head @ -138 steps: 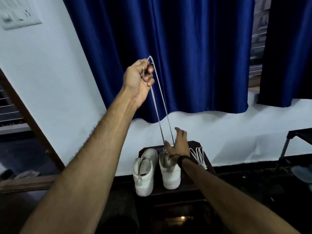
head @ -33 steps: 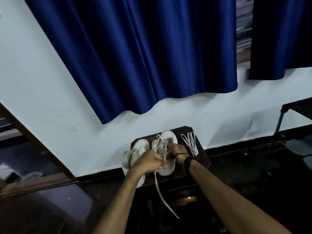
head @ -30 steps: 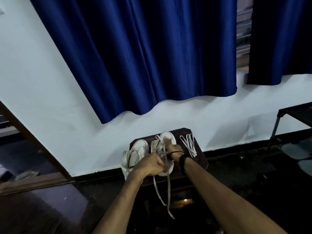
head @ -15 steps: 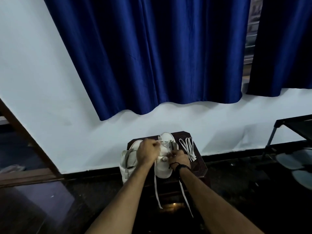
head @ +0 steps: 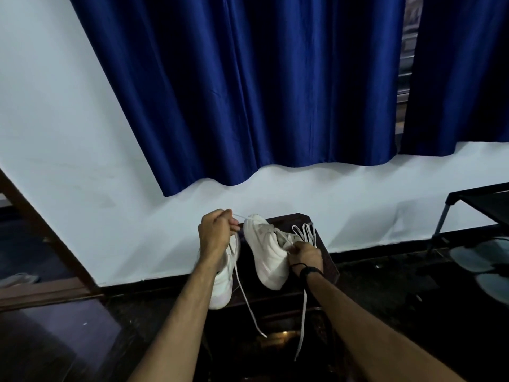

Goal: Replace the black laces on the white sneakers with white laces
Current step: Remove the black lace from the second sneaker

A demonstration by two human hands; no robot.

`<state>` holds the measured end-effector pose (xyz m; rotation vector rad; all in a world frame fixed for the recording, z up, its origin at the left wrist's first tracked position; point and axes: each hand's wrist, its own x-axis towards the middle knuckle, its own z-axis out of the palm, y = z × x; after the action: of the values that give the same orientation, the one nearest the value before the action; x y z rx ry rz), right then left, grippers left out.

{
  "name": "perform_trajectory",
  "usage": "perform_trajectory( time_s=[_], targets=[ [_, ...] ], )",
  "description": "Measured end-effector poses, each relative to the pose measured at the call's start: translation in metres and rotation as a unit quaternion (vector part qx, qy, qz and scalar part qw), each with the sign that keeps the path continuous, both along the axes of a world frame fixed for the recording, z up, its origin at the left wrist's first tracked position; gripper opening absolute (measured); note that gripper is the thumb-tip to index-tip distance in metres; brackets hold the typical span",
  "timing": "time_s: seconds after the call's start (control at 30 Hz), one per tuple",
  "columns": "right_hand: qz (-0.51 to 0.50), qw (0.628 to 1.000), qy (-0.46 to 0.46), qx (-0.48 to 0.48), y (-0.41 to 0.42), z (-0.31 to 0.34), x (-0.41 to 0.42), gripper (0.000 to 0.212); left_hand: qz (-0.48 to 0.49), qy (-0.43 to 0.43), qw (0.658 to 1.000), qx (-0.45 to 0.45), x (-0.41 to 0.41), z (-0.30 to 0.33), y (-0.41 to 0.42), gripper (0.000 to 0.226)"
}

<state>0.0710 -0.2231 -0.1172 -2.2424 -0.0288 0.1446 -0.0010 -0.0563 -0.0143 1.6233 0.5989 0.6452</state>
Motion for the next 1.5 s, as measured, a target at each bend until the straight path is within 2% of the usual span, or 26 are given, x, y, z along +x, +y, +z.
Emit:
perform_trajectory(
  time_s=[0.1,0.27,0.33,0.43,0.47,0.53,0.6,0.7,0.77,0.9,1.07,1.2,1.27,1.33,1.4,1.43,1.5],
  targets=[
    [0.027,0.999,-0.016,0.016,0.01,0.001,-0.004,0.027,0.02,0.005,0.999,-0.037,-0.002,-0.005,0.0,0.034],
    [0.046,0.995,-0.023,0.089,0.021,-0.003,-0.008,0.029,0.077,0.145,0.978,0.128,-0.009,0.0,0.019,0.041],
    [0.046,0.988,-0.022,0.146,0.02,0.003,-0.002,0.032,0.068,0.245,0.943,0.212,-0.011,0.005,0.023,0.045],
    [0.047,0.972,-0.043,0.224,0.018,0.022,-0.001,0.028,0.071,0.348,0.861,0.364,-0.007,0.005,0.018,0.055],
    [0.047,0.966,-0.058,0.247,0.019,0.025,-0.001,0.028,0.058,0.346,0.845,0.404,-0.002,0.003,0.015,0.061],
    [0.054,0.96,-0.082,0.263,0.021,0.025,-0.003,0.028,-0.007,0.321,0.842,0.434,0.011,-0.006,0.003,0.067],
    [0.065,0.958,-0.099,0.262,0.022,0.019,-0.005,0.028,-0.07,0.328,0.841,0.425,0.028,-0.018,-0.01,0.064],
    [0.085,0.95,-0.102,0.281,0.019,0.01,-0.002,0.026,-0.093,0.367,0.81,0.448,0.042,-0.038,-0.024,0.049],
    [0.095,0.945,-0.087,0.301,0.015,0.008,0.009,0.026,-0.061,0.364,0.804,0.467,0.043,-0.053,-0.025,0.04],
    [0.069,0.926,-0.053,0.368,-0.001,0.018,0.036,0.027,0.03,0.33,0.819,0.468,0.036,-0.076,-0.026,0.027],
    [0.042,0.875,-0.019,0.482,-0.009,0.034,0.035,0.027,0.091,0.265,0.832,0.478,0.039,-0.084,-0.035,0.021],
    [0.048,0.815,0.043,0.576,-0.01,0.033,0.031,0.028,0.132,0.233,0.845,0.463,0.033,-0.086,-0.04,0.023],
    [0.026,0.819,0.083,0.567,-0.004,0.032,0.027,0.03,0.148,0.224,0.85,0.453,0.029,-0.086,-0.045,0.024],
    [0.005,0.871,0.057,0.488,0.002,0.029,0.024,0.027,0.154,0.202,0.861,0.441,0.024,-0.086,-0.049,0.023],
    [0.021,0.952,-0.029,0.305,0.002,0.023,0.021,0.018,0.16,0.171,0.867,0.44,0.019,-0.087,-0.049,0.025],
    [0.036,0.975,-0.059,0.21,0.0,0.022,0.019,0.027,0.167,0.156,0.867,0.443,0.016,-0.089,-0.049,0.027],
    [0.058,0.99,-0.108,0.069,-0.003,0.027,0.014,0.041,0.176,0.133,0.866,0.448,0.011,-0.092,-0.049,0.027]
  ],
)
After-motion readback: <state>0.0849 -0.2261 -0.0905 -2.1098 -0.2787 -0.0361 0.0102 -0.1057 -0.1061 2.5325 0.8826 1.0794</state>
